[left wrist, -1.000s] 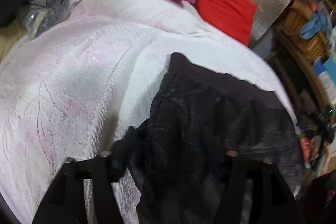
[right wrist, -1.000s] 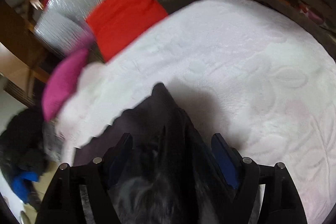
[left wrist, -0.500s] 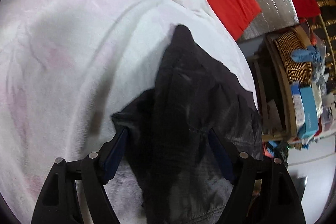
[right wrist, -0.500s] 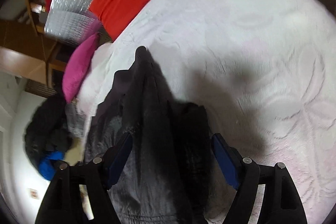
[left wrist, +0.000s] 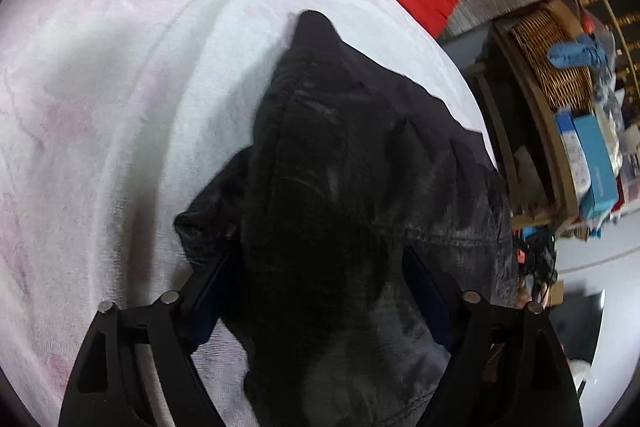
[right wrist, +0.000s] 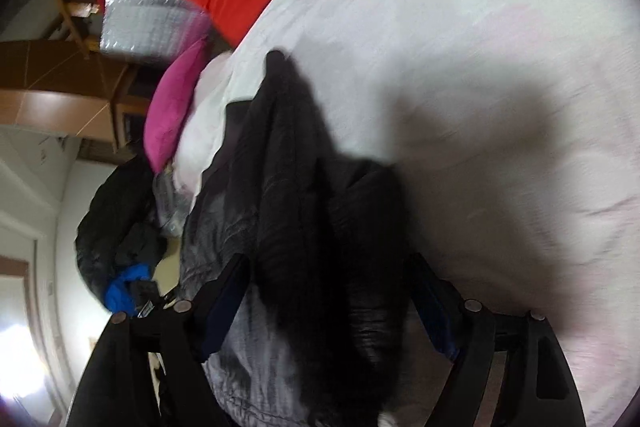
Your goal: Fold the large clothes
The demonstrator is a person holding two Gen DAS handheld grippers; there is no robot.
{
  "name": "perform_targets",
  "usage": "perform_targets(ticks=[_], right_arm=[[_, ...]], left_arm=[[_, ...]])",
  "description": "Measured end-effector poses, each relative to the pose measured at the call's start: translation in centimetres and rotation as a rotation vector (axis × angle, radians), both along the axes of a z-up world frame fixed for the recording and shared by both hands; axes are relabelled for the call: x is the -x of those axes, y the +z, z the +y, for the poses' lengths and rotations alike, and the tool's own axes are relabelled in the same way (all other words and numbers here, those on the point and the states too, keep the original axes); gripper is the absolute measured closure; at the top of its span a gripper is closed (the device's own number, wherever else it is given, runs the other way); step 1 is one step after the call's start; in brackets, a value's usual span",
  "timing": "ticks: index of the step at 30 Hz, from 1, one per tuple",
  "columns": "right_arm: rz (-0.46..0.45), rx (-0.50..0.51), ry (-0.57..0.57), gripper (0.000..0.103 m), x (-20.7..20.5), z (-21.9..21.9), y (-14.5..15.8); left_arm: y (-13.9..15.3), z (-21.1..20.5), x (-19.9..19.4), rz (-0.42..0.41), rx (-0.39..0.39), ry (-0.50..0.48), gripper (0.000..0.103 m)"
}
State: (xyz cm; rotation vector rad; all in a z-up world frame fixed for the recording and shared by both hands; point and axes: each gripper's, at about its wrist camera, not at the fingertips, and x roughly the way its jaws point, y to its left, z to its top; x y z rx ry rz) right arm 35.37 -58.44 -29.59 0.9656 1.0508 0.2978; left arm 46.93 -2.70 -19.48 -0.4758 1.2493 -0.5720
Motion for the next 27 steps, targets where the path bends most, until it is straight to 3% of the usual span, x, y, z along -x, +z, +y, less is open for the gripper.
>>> perform_targets(ticks=[3,6,10,14,18,22,27], right_arm=[[-0.023,0.022,0.049,0.003,-1.0,1.8,0.3],[-0.043,-0.047,0.11,0.003,-2.2,4.0,0.2],[-0.021,0.028,0.161,0.003,-3.8,7.3,0.0],[-0.044,-0.057,0.146,0.005,-3.9,7.9,-0.3],[-0.045,0.022,0.208,0.009,-3.7,10.9,0.2],[-0.048,0.082,0.211,0.014,-3.3,12.3,0.7],[-0.042,0.148,0.152,0.026,-2.4,13.1,1.2]], left_arm=[[0.3,-0.8,0.5,-0.015,0.053,-0.054,0.016],[0.7,-1.9,1.0,-0.052,0.05,-0.1,0.014],[0.9,-2.7,1.2,-0.069,0.077,-0.119,0.014],[1.1,-3.4,0.9,-0.088,0.113,-0.11,0.015],[1.4,-4.2,0.7,-0.119,0.107,-0.096,0.038],[0.5,-5.6,0.2,-0.082,0.057,-0.113,0.061],[0.8,-6.4,0.6,-0.111,0.017,-0.126,0.08]])
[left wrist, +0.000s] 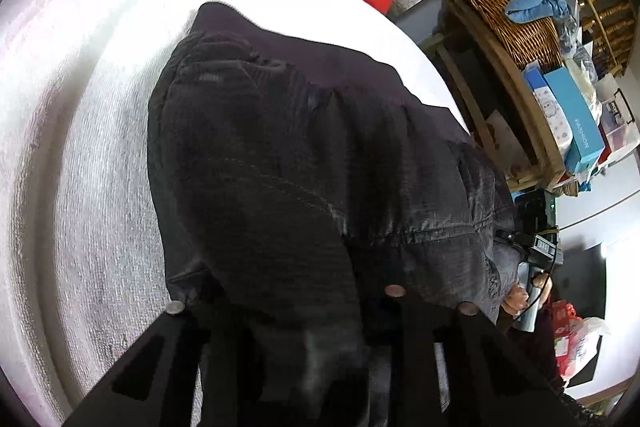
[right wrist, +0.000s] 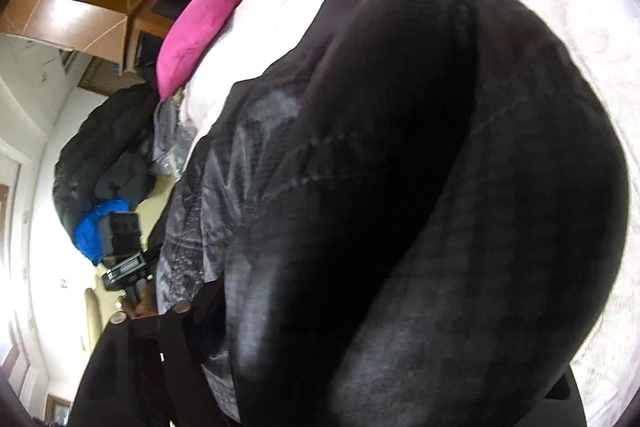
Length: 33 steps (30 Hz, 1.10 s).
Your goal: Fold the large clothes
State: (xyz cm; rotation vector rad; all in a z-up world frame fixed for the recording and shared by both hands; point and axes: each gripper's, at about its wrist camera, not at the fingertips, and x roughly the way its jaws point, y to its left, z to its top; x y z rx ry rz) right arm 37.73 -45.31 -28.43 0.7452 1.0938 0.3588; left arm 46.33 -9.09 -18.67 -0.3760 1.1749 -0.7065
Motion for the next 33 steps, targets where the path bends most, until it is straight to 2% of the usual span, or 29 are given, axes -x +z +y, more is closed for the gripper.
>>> perform_targets(ticks=[4,10,14,21,25,26,28,30,32,33], right_arm=[[-0.015,0.072,-0.02,0.037,0.2,1.1,1.3],[-0.098,0.111,-0.02,0.049,0.7,2.3,4.7],[-0.144,0.119,-0.011,0.052,0.8,3.2,6.4],[-0.26,0.136,0.001,0.059,1.7,3.8,9.7],[-0.321,0.162,0.003,0.06,2.4,4.1,11.1],[-0.336,0.175,0.002,0.06,2.4,4.3,11.0],[-0.301,0.163,-0.03,0.06,2.2,3.7,10.1],[-0.255,0.153,-0.073,0.06,1.8,2.3,7.9],[-0.187,0.12,-0.116,0.06,0.8,1.6,5.3],[-0.148,0.096,-0.138,0.06,0.7,0.4,3.5]], left_arm=[[1.3,-0.6,0.8,-0.074,-0.038,-0.005,0.086],[4.3,-0.2,1.2,-0.178,0.007,0.051,0.089],[6.7,0.9,1.5,-0.24,0.052,0.089,0.09],[11.9,1.4,3.1,-0.409,0.108,0.11,0.09],[12.8,1.5,3.5,-0.471,0.114,0.122,0.09],[12.6,1.6,3.4,-0.475,0.103,0.126,0.09],[11.4,1.3,2.6,-0.436,0.053,0.146,0.09],[9.2,2.0,1.1,-0.356,-0.017,0.172,0.09],[6.0,2.6,-0.7,-0.22,-0.094,0.206,0.089],[4.7,2.8,-1.4,-0.161,-0.098,0.205,0.086]])
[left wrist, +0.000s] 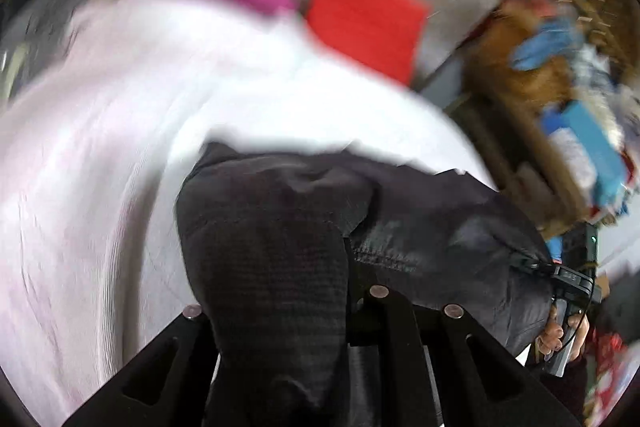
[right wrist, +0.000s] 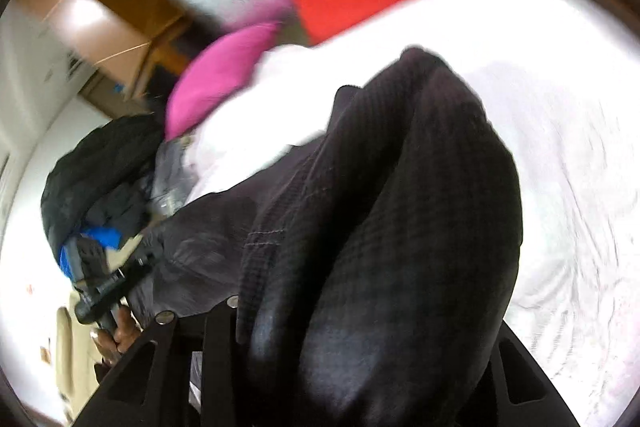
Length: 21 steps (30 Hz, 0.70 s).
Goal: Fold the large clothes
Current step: 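Lay the folded jacket down and press it flat with both grippers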
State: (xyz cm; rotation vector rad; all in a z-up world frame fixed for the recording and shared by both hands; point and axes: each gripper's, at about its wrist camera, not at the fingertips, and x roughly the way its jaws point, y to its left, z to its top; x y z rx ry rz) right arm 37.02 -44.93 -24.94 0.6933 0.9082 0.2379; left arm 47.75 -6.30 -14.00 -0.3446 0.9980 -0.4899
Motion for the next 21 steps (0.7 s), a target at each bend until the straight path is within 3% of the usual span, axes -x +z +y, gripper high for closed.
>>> perform_targets(ticks=[2,6,10,17,21], right_arm=[[0.05,-0.079,-0.011,0.06,-0.2,-1.1,-2.3],[0.045,-0.072,-0.006,0.055,0.0,-0.9,-3.1],[0.121,-0.113,-0.036,0.033,-0.3,-0.6,-4.8],[0.173,-0.12,-0.044,0.029,0.6,-1.3,-4.4],[0.186,0.012,-0.057,0.029,1.8,-1.6,-2.2]], left_arm=[[-2.1,0.2,-0.8,0.09,0.002,0.006,0.085],[-2.5,-0.4,-0.9,0.082,-0.065,0.006,0.076],[-3.5,-0.1,-1.0,0.115,-0.145,0.045,0.048],[-2.7,0.9,0.1,0.13,-0.195,0.036,0.044],[-1.0,3.6,1.3,0.107,-0.176,0.076,0.043]])
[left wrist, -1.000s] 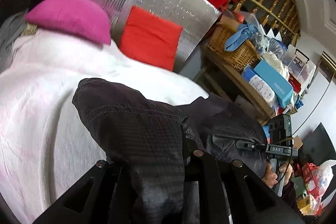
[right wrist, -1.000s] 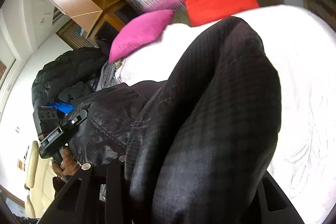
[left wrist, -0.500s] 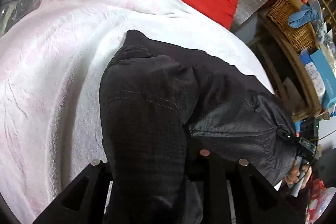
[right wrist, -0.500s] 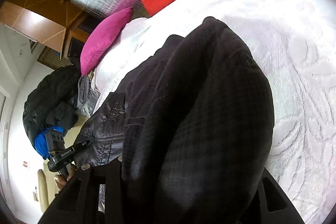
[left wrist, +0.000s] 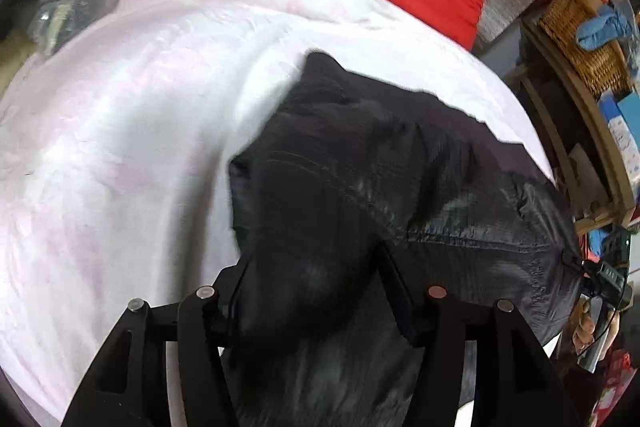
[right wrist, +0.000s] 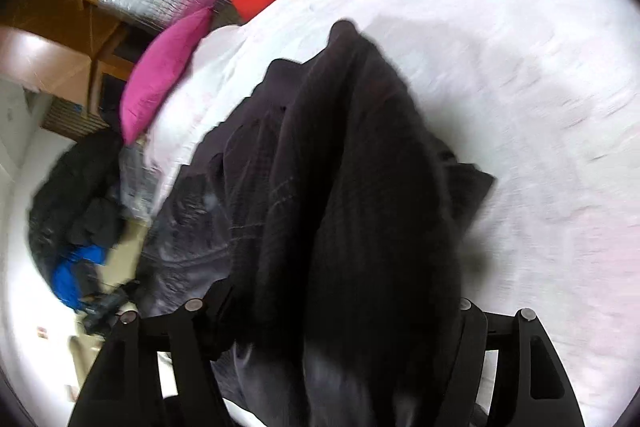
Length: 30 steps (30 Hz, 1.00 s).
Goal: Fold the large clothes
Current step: 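Lay the folded jacket down and press it flat with both grippers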
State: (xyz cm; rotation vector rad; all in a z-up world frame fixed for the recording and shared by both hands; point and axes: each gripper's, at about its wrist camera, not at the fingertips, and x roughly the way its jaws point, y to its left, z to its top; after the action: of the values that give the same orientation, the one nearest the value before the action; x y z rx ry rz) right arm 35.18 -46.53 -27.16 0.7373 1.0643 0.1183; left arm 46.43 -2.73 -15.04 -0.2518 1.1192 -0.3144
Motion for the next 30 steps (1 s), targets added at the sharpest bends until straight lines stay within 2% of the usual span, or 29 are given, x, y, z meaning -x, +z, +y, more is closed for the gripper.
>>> perform_targets(ticks=[4,6,8,9,10,12,14,16,19,22,24,27,30], right_arm=[[-0.015,0.114,-0.038,0.029,1.9,-0.9,2.5],[-0.055,0.179,-0.148,0.029,3.1,-2.1,4.1],[-0.136,0.176,-0.237,0.028,4.1,-3.1,5.4],[-0.212,0.118,-0.243,0.028,4.3,-3.1,6.1],[-0.249,0.091,-0.225,0.028,4.2,-2.6,6.5],[-0.307,0.125,-0.177,0.029,3.2,-0.4,7.6],[-0.323,0.159,-0.114,0.031,1.6,2.2,7.9],[-0.301,0.153,-0.043,0.04,-0.5,4.6,7.5],[-0.238,0.2,0.024,0.04,-3.6,7.8,6.0],[-0.165,0.2,0.022,0.04,-5.8,8.9,3.5],[-0.106,0.252,-0.001,0.041,-7.3,9.0,1.3],[-0.087,0.272,-0.028,0.041,-8.7,8.4,-0.5],[-0.096,0.254,-0.046,0.04,-8.2,8.1,0.3]], left_arm=[[1.9,1.6,1.9,-0.106,-0.026,0.018,0.039],[2.5,1.7,2.5,-0.144,-0.048,0.027,0.039],[3.1,1.4,2.8,-0.187,-0.077,0.044,0.039],[3.4,1.1,3.0,-0.222,-0.091,0.051,0.039],[3.8,0.8,3.1,-0.244,-0.097,0.051,0.039],[4.4,0.0,3.0,-0.285,-0.092,0.053,0.039],[4.8,-0.9,2.7,-0.314,-0.067,0.066,0.039],[4.4,-1.8,1.9,-0.298,-0.061,0.07,0.038],[2.5,-3.0,0.0,-0.215,-0.11,0.077,0.038],[-0.2,-3.7,-1.9,-0.107,-0.17,0.12,0.038],[-1.9,-3.9,-2.4,-0.051,-0.229,0.132,0.037],[-2.2,-4.7,-2.1,-0.079,-0.288,0.116,0.034],[-2.0,-5.6,-1.0,-0.116,-0.367,0.079,0.034]])
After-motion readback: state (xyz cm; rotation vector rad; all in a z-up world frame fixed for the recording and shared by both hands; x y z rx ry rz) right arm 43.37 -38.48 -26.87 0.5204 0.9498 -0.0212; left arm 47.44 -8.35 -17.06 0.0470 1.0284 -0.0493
